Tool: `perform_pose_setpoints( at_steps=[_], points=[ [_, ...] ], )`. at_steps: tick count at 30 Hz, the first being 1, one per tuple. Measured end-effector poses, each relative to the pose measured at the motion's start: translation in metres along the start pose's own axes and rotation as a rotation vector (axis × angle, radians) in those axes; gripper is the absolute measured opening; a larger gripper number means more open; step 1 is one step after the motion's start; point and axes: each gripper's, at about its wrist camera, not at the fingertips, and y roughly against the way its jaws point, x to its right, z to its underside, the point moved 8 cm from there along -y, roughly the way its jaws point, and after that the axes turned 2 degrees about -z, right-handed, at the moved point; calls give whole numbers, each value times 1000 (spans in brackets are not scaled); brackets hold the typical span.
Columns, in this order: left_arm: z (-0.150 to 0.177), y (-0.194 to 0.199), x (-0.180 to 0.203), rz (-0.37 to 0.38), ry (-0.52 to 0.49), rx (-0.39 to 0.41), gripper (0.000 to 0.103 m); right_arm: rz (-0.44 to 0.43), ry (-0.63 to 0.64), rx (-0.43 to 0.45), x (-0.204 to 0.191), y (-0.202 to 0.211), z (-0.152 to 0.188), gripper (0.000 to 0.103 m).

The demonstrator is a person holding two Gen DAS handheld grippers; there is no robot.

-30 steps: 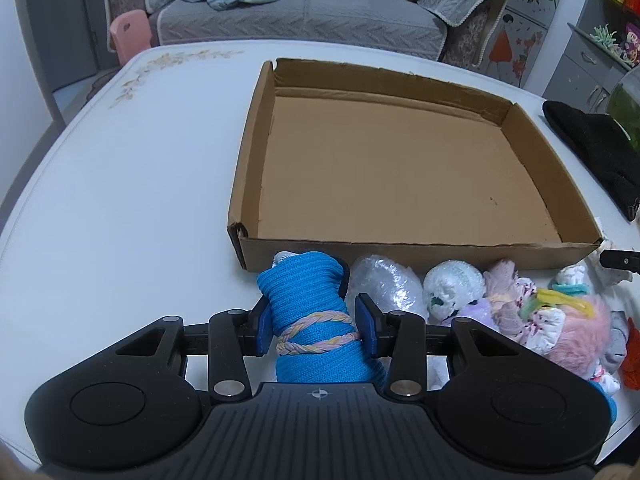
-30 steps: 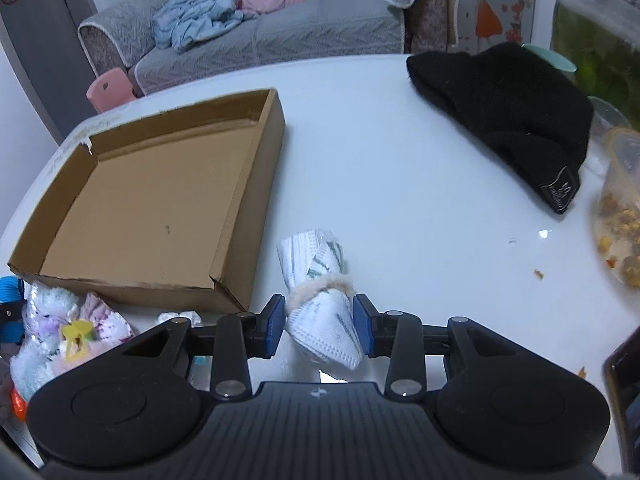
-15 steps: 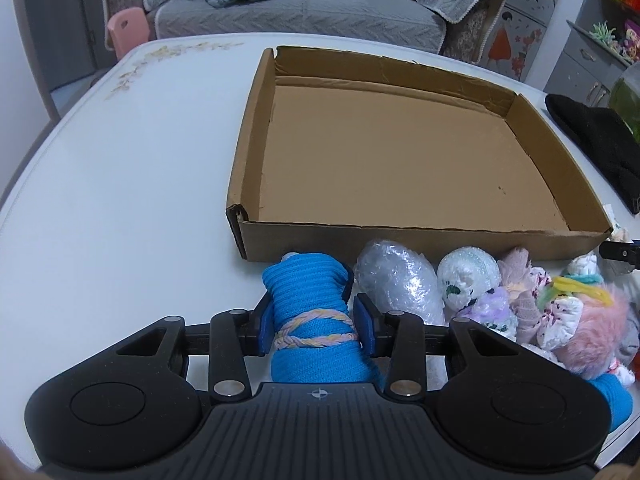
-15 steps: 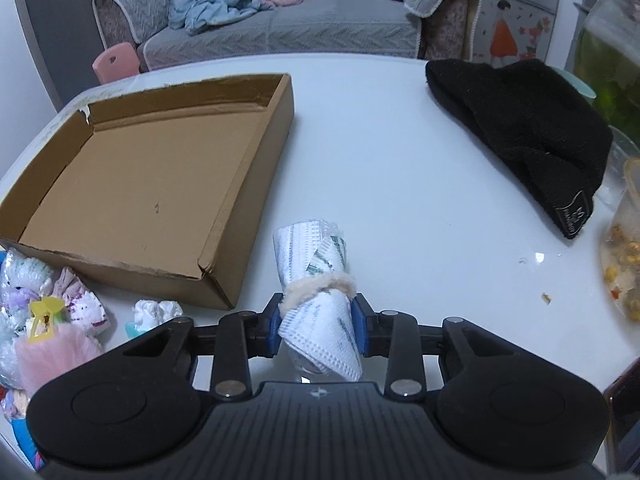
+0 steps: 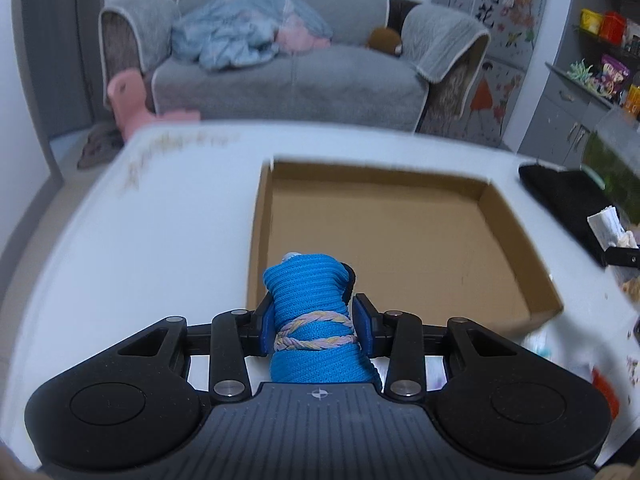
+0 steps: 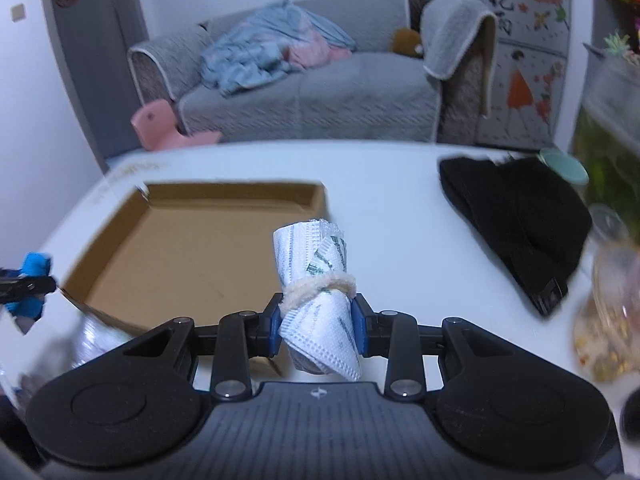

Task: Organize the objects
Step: 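Carry both rolls into the cardboard tray and open both grippers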

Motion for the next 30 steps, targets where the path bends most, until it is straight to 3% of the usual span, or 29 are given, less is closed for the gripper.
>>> perform_pose_setpoints(
  at_steps=[8,15,22,30],
  points=[
    [-76,-29,18,25,-53,52,45,-152,31,13,-58,-30,-52,31],
    [-86,-100,19,51,-38,21,45,-268,-20,-58,-110,-109,-78,31],
    [-77,-155,14,6,-101,13,45,-244,-96,-127,-121,-173,-84,31],
    [-65,-185,14,-4,-147,-7,46,-192,-89,-193,-125,-201,-72,31]
  ],
)
